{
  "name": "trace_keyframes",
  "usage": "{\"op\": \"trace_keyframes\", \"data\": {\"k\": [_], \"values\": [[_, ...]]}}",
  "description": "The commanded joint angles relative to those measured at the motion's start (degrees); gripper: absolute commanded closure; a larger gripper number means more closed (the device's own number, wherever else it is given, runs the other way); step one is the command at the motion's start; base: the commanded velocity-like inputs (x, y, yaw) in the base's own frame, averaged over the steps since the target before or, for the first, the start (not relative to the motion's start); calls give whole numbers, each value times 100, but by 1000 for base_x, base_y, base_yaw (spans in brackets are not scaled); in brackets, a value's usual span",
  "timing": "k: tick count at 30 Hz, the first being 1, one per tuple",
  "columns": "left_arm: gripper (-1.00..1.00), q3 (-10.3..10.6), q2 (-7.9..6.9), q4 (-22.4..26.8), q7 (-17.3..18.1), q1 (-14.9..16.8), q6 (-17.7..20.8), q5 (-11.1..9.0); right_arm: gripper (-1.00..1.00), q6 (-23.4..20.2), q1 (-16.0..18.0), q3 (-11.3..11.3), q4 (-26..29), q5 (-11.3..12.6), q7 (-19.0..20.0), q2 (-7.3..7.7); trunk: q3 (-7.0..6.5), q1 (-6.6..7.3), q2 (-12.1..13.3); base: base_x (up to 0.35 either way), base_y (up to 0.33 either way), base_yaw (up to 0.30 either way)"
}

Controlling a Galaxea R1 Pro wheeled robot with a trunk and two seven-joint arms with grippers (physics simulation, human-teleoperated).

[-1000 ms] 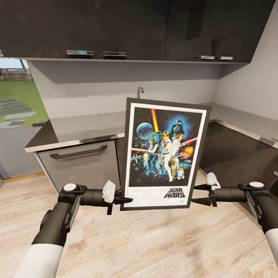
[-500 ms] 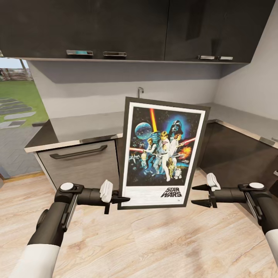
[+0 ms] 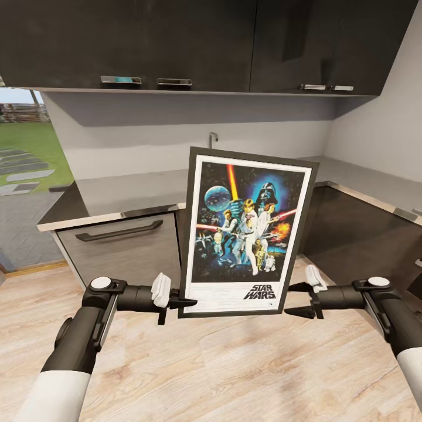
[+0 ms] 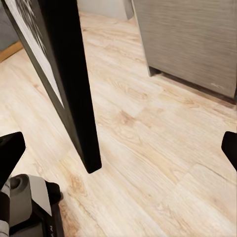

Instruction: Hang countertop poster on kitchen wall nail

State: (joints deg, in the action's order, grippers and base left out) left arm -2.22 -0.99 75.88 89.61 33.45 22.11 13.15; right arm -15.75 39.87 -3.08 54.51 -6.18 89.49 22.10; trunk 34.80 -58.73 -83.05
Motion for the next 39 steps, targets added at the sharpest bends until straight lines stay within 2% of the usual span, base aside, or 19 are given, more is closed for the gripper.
{"op": "trace_keyframes", "data": {"k": [1,20,28,39], "values": [[100,-7,2,6,39,4,47,39,-100,-60,4,13,7,31,34,-3,6,0,-3,0,0,0],[100,-7,2,6,39,4,47,39,-100,-47,4,95,7,99,34,-12,6,0,-3,0,0,0],[100,-7,2,6,39,4,47,39,-100,-43,4,99,7,99,34,-73,6,0,-3,0,0,0],[100,-7,2,6,39,4,47,39,-100,-35,4,105,7,99,34,-83,6,0,-3,0,0,0]]}}
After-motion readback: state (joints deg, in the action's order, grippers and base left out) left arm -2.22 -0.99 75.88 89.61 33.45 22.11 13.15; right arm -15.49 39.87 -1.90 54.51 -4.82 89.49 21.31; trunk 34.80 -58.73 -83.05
